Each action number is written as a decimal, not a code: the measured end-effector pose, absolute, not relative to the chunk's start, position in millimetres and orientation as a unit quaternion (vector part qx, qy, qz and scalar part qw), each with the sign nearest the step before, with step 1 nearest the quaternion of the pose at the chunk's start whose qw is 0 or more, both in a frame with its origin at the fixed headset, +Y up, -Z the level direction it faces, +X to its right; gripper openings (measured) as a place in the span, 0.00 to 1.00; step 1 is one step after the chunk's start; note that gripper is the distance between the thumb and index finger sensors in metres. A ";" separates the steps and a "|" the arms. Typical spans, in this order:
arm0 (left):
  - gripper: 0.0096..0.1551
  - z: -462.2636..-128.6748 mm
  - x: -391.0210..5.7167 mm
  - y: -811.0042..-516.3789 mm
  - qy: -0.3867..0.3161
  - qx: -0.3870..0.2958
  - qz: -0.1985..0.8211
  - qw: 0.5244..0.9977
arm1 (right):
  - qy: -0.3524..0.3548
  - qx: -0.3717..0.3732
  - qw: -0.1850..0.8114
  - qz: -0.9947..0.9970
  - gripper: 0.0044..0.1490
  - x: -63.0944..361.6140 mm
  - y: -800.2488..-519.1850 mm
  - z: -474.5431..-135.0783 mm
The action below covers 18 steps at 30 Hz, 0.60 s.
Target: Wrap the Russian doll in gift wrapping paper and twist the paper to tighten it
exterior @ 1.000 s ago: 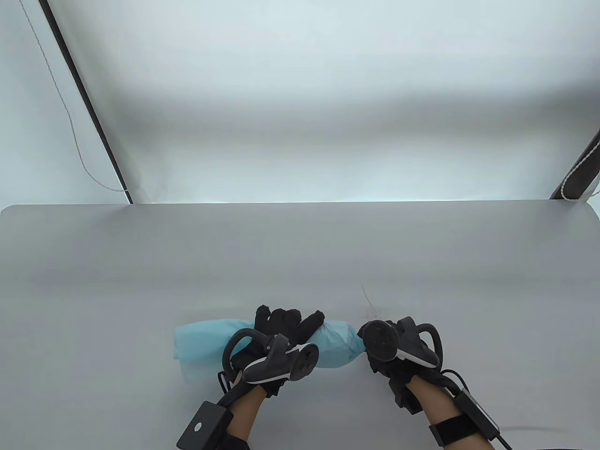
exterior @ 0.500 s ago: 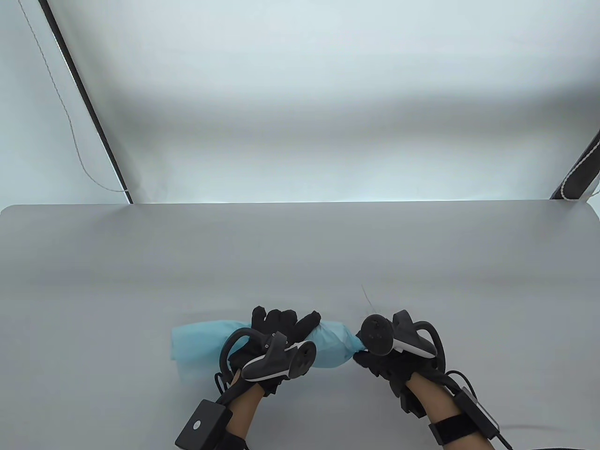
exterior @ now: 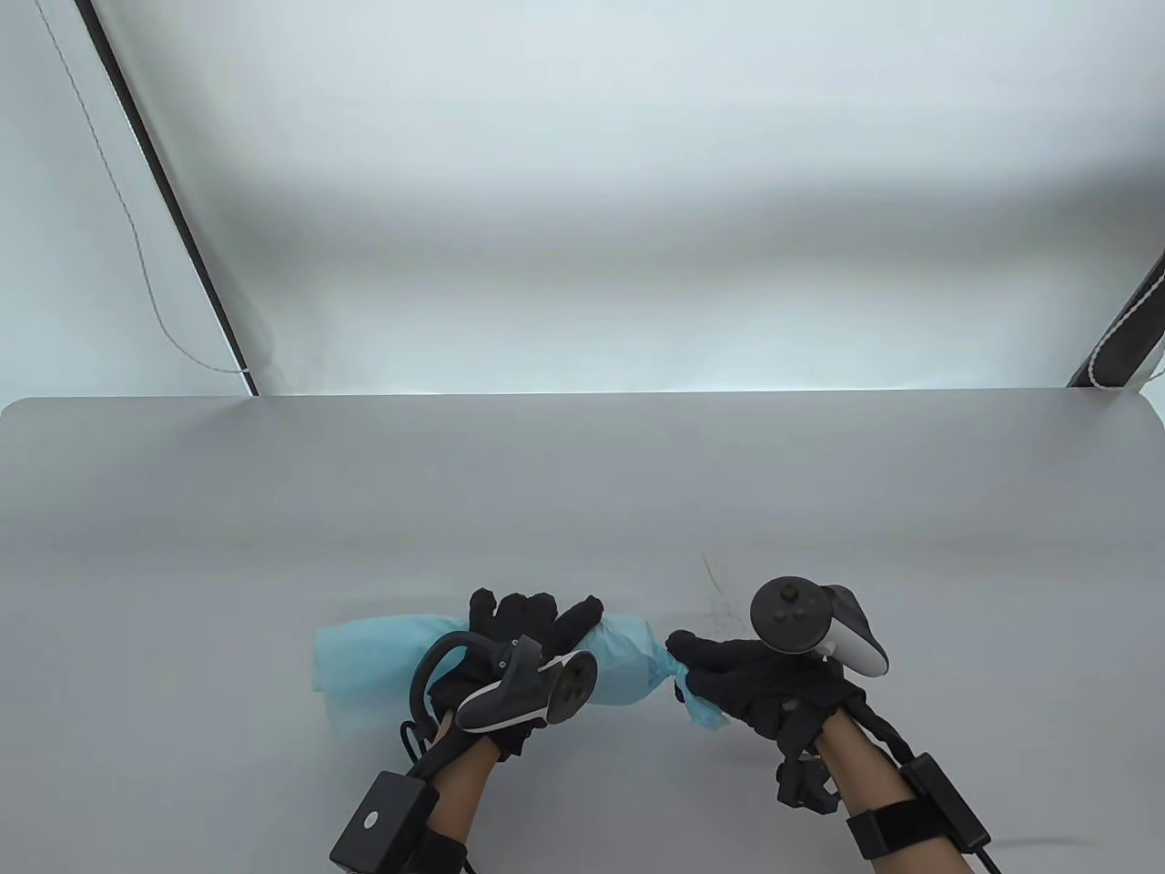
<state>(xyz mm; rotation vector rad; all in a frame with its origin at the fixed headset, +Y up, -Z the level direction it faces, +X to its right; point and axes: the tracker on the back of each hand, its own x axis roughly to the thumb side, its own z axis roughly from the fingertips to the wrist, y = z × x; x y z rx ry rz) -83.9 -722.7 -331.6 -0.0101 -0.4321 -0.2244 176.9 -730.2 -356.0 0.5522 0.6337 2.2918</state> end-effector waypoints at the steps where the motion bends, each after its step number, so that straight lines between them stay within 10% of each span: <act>1: 0.69 -331.2 -84.2 -721.5 -0.216 -0.002 -0.109 0.970 | 0.255 0.200 0.358 0.876 0.42 176.8 -731.1 -354.8; 11: 0.69 -325.6 -71.5 -720.2 -0.242 0.010 -0.150 0.958 | 0.281 0.129 0.165 0.937 0.55 165.7 -746.0 -360.7; 18: 0.69 -327.6 -74.6 -717.4 -0.237 0.005 -0.121 0.964 | 0.167 0.135 0.123 0.969 0.26 158.8 -739.6 -352.9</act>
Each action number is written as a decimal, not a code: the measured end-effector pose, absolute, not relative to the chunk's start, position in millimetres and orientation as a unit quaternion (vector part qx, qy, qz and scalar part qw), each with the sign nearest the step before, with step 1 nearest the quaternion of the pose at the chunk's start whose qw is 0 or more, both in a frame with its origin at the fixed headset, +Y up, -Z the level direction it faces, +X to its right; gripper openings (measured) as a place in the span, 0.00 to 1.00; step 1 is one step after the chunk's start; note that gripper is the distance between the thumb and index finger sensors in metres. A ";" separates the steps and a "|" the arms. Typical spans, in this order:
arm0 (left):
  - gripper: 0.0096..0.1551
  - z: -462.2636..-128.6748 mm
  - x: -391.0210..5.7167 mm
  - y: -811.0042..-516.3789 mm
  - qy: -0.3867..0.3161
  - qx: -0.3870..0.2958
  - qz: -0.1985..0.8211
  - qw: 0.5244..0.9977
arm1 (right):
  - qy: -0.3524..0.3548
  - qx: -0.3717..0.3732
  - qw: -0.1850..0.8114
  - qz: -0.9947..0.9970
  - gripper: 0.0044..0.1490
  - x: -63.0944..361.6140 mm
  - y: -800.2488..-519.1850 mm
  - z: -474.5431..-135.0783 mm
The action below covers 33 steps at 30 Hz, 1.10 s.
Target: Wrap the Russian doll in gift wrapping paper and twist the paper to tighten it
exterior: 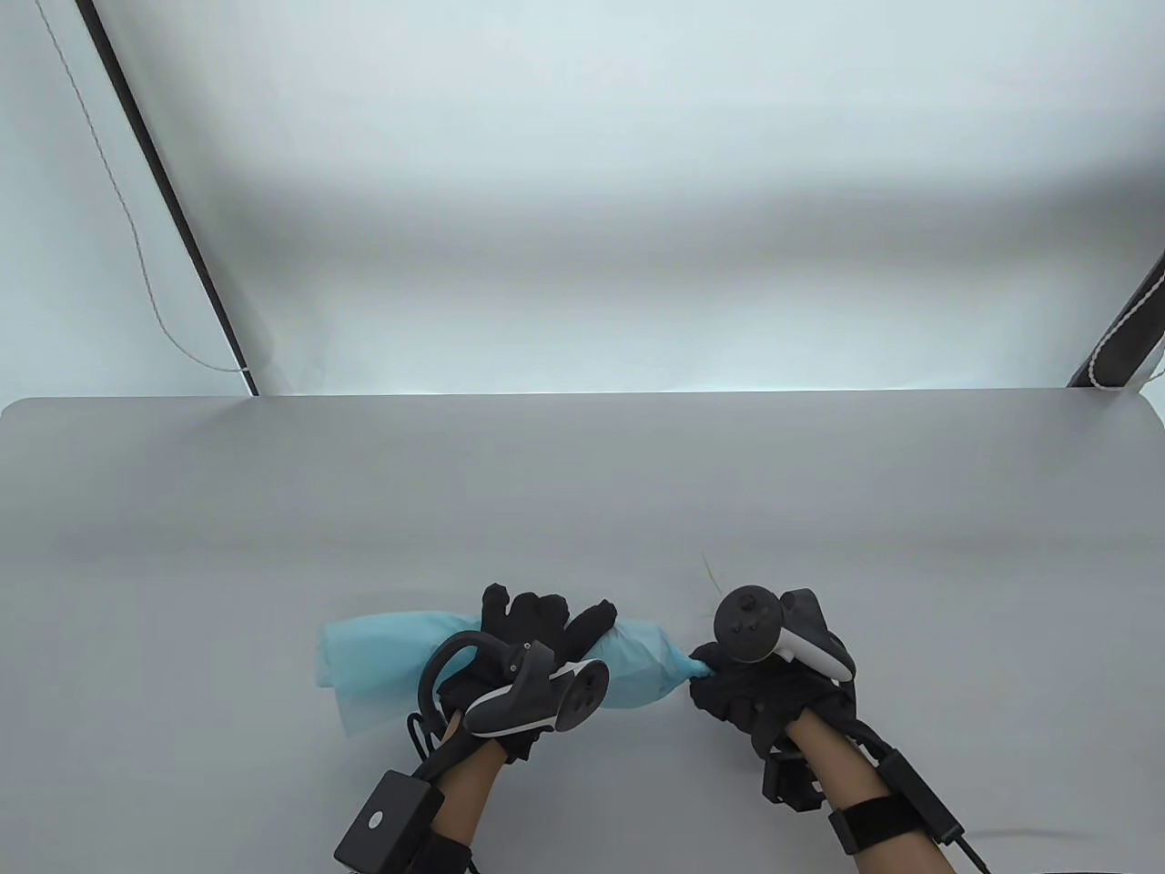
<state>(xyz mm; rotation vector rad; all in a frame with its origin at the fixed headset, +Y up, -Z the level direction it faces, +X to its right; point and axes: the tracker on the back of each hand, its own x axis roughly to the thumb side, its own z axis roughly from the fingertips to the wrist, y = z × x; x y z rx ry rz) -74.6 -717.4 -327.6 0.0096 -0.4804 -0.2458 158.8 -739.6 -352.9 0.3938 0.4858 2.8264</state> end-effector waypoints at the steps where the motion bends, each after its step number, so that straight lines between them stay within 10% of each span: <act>1: 0.69 -327.6 -75.0 -717.1 -0.237 0.004 -0.117 0.964 | 0.143 0.138 0.110 0.974 0.24 158.2 -738.6 -350.4; 11: 0.69 -323.2 -71.8 -715.1 -0.257 -0.010 -0.086 0.963 | 0.098 0.164 0.201 0.961 0.20 167.8 -732.4 -343.6; 23: 0.71 -323.6 -78.4 -713.2 -0.244 0.009 -0.044 0.969 | -0.026 0.210 -0.062 0.975 0.17 147.3 -725.4 -337.2; 29: 0.70 -319.9 -64.7 -719.3 -0.247 0.008 -0.108 0.963 | 0.103 0.250 0.012 0.963 0.67 157.2 -699.0 -330.0; 33: 0.70 -313.8 -47.6 -720.8 -0.273 0.017 -0.145 0.951 | 0.036 0.297 0.093 0.950 0.73 149.7 -672.0 -316.1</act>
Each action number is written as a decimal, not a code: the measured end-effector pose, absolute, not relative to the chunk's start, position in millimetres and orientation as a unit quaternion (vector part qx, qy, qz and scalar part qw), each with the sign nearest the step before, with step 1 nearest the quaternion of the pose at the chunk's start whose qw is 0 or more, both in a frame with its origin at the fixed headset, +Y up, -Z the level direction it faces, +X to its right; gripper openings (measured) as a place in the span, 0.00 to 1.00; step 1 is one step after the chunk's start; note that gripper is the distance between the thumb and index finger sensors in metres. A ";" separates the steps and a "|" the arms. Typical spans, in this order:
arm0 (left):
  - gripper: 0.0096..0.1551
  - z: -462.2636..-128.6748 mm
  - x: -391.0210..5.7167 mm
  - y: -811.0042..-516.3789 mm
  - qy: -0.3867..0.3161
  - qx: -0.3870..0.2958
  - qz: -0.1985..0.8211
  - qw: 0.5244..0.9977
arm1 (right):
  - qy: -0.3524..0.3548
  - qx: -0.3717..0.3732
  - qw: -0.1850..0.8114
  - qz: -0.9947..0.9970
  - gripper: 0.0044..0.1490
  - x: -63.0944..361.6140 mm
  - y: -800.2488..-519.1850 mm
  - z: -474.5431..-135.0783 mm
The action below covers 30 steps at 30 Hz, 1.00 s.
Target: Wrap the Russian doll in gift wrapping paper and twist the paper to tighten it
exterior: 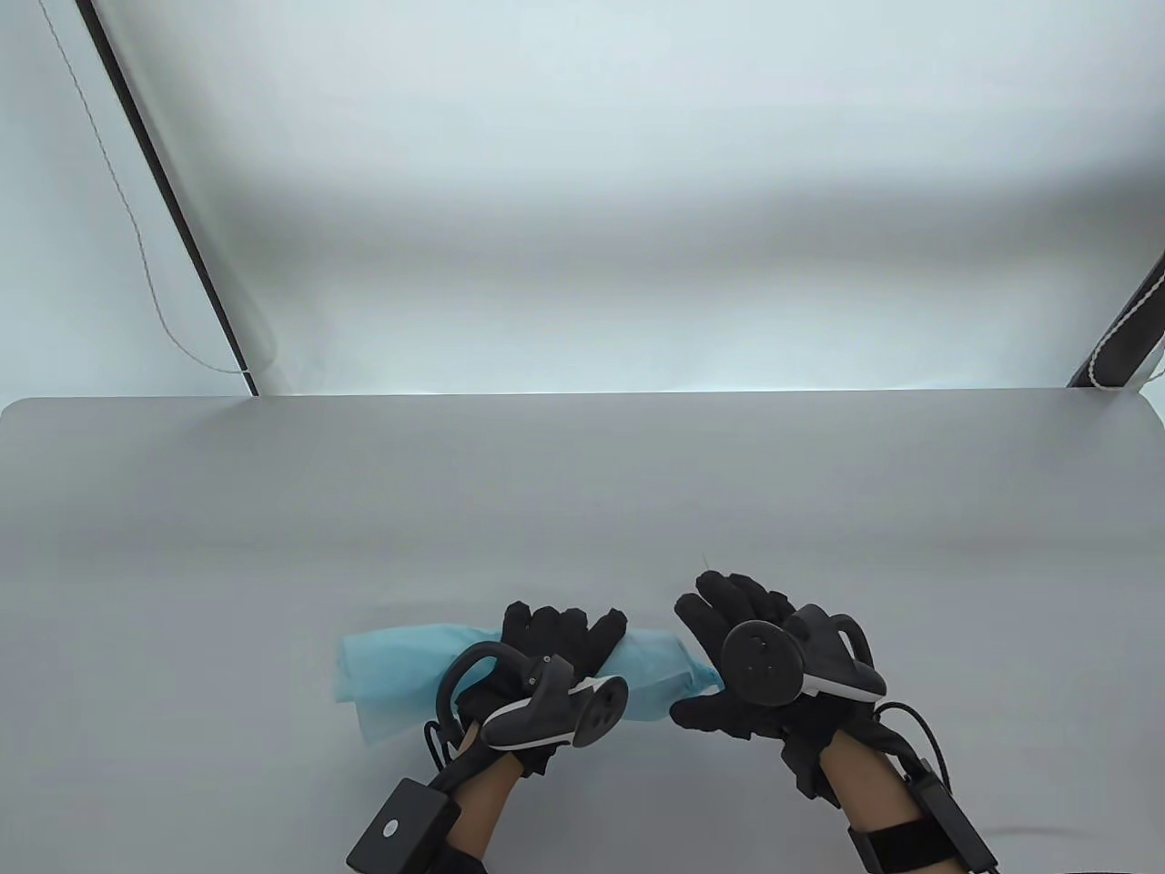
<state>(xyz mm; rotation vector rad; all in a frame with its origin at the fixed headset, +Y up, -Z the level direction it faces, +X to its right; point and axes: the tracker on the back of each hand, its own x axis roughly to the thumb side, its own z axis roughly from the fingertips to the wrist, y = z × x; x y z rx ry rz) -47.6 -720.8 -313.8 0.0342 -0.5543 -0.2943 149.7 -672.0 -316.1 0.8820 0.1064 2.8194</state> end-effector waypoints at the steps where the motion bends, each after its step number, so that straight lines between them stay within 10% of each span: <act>1: 0.70 -311.7 -42.4 -720.7 -0.281 0.022 -0.150 0.948 | 0.033 0.305 0.087 0.948 0.75 143.4 -671.8 -312.9; 14: 0.72 -311.5 -33.3 -707.8 -0.296 0.032 -0.030 0.954 | -0.037 0.343 -0.106 0.933 0.98 99.3 -700.2 -309.9; 23: 0.69 -308.1 -29.8 -706.4 -0.283 -0.090 -0.088 0.951 | -0.079 0.363 -0.096 0.923 0.96 109.2 -708.7 -313.3; 30: 0.54 -301.0 -91.7 -659.9 -0.177 -0.001 0.067 0.982 | -0.119 0.338 -0.138 0.923 0.80 126.1 -706.2 -314.2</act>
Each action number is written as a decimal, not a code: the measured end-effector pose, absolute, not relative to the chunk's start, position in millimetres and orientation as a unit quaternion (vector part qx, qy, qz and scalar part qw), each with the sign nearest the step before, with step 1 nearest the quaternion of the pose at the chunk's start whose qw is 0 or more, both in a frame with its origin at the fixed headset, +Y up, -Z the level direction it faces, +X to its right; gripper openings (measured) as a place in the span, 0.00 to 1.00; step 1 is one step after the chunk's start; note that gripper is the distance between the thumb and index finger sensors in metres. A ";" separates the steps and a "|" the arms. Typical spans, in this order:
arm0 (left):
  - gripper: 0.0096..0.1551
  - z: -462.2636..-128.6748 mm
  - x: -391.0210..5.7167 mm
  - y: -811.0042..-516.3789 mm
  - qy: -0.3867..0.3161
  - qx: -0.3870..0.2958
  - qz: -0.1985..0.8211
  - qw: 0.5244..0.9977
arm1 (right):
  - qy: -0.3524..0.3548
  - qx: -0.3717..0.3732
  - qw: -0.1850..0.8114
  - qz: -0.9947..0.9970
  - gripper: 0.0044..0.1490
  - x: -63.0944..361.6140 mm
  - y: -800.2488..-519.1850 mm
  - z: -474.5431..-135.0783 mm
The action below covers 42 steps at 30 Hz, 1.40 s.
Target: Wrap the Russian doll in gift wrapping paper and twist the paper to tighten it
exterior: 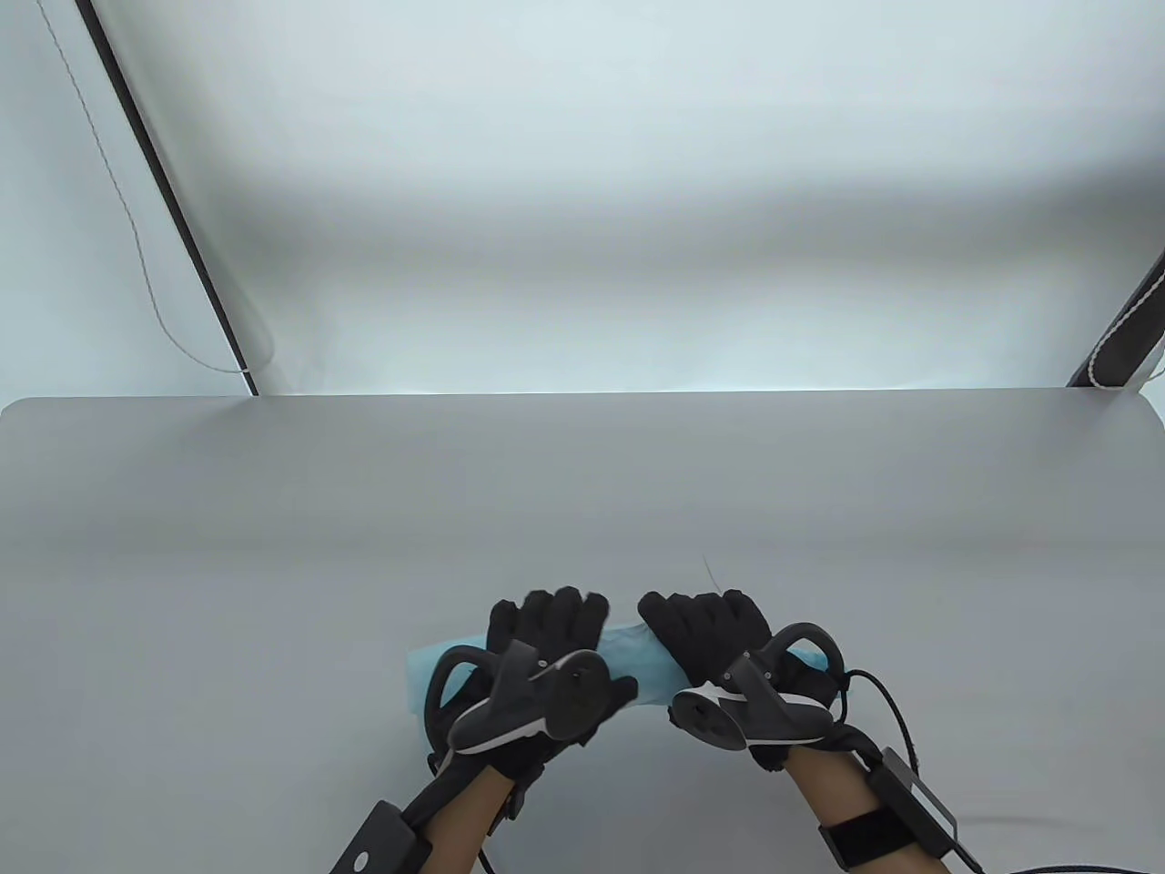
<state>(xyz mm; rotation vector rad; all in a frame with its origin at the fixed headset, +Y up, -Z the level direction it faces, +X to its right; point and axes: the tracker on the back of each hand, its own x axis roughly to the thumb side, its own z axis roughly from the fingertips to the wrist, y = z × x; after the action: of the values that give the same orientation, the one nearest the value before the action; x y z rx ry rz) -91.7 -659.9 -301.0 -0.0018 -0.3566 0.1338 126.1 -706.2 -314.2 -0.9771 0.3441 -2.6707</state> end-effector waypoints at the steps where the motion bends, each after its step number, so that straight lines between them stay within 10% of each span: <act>1: 0.55 -304.5 -98.5 -660.1 -0.164 -0.005 0.083 0.983 | 0.123 -0.339 0.144 -0.921 0.78 126.5 -705.2 -312.5; 13: 0.82 -332.5 -106.5 -729.4 -0.255 -0.280 0.057 0.924 | 0.169 -0.374 0.146 -0.900 0.78 125.6 -700.3 -303.9; 18: 0.69 -332.9 -92.0 -724.1 -0.206 -0.268 -0.019 0.941 | 0.173 -0.373 0.145 -0.900 0.78 124.8 -698.5 -303.0; 26: 0.21 -320.5 -79.6 -717.6 -0.141 -0.113 -0.102 0.978 | 0.167 -0.370 0.133 -0.904 0.78 116.1 -699.6 -301.4; 42: 0.39 -321.6 -82.8 -717.9 -0.217 -0.058 0.017 0.974 | 0.146 -0.339 0.076 -0.926 0.79 129.5 -697.3 -303.5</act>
<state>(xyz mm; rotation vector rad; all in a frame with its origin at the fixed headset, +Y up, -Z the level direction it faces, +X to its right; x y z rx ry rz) -82.8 -717.9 -321.6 -0.1172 -0.4376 0.0337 129.5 -697.3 -303.5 -1.0151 0.4386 -2.7767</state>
